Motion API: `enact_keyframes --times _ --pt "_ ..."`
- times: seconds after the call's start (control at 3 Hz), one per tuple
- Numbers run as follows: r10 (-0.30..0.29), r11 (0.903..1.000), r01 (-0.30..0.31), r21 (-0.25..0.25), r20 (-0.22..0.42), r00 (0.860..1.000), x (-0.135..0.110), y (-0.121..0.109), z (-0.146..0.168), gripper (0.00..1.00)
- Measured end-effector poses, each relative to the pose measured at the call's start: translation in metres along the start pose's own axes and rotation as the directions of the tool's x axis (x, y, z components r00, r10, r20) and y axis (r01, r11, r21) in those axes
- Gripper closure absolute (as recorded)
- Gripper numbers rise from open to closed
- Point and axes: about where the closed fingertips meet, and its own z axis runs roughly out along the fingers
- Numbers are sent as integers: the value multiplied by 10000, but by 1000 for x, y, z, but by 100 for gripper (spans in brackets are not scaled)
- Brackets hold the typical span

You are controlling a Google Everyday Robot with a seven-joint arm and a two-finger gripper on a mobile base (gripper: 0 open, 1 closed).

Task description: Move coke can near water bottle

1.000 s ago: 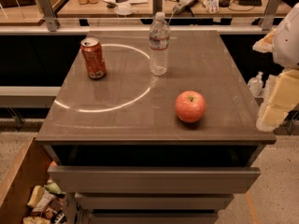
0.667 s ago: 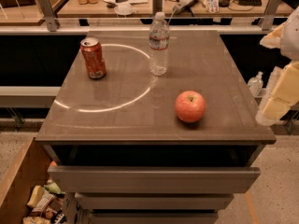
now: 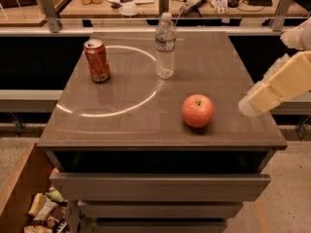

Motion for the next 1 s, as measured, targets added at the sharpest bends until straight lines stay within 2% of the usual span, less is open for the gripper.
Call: enact_keyframes --times 0.33,0.67,1.0 --pt "657 9978 -640 -174 1241 9901 -14 32 22 0" --pt "627 9978 -579 -311 1878 9802 -27 40 70 0" --pt "628 9980 -625 -80 2074 9762 -31 35 72 0"
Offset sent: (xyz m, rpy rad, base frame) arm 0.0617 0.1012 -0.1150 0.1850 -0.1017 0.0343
